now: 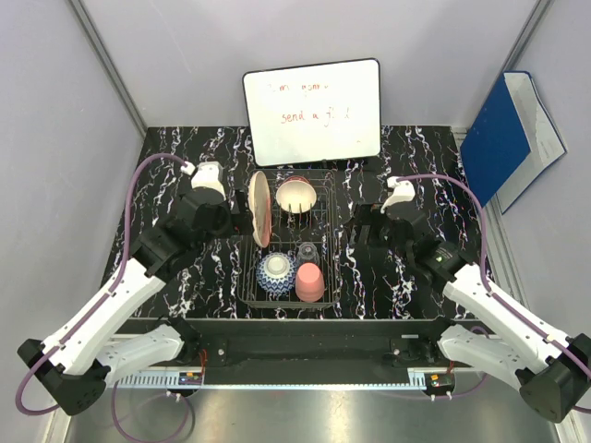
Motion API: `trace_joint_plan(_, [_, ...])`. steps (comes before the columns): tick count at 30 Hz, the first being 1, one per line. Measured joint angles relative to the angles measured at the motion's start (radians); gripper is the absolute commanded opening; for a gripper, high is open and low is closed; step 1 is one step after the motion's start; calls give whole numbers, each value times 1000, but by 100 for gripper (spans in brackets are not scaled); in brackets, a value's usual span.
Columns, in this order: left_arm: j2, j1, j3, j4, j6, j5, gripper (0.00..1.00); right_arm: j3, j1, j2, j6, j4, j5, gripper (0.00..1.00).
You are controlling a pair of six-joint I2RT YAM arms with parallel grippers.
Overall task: Unload the mixed dishes from the dish rack
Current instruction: Pick up the cup from the dish rack.
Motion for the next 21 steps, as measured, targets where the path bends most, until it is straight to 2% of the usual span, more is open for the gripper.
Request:
trace_joint_plan(7, [-33,0,-30,4,-6,-10,99,13,34,9,0,-29,-94,100])
trace_joint_plan(12, [-84,0,-49,18,-6,-18,99,110,208,87,0,-93,-77,100])
trace_joint_plan(17, [-121,0,-62,33,-6,-27,99,243,406,212,0,-145,10,100])
trace_joint_plan(21, [-137,0,-66,37,-6,-32,99,304,485,318,11,-192,85,100])
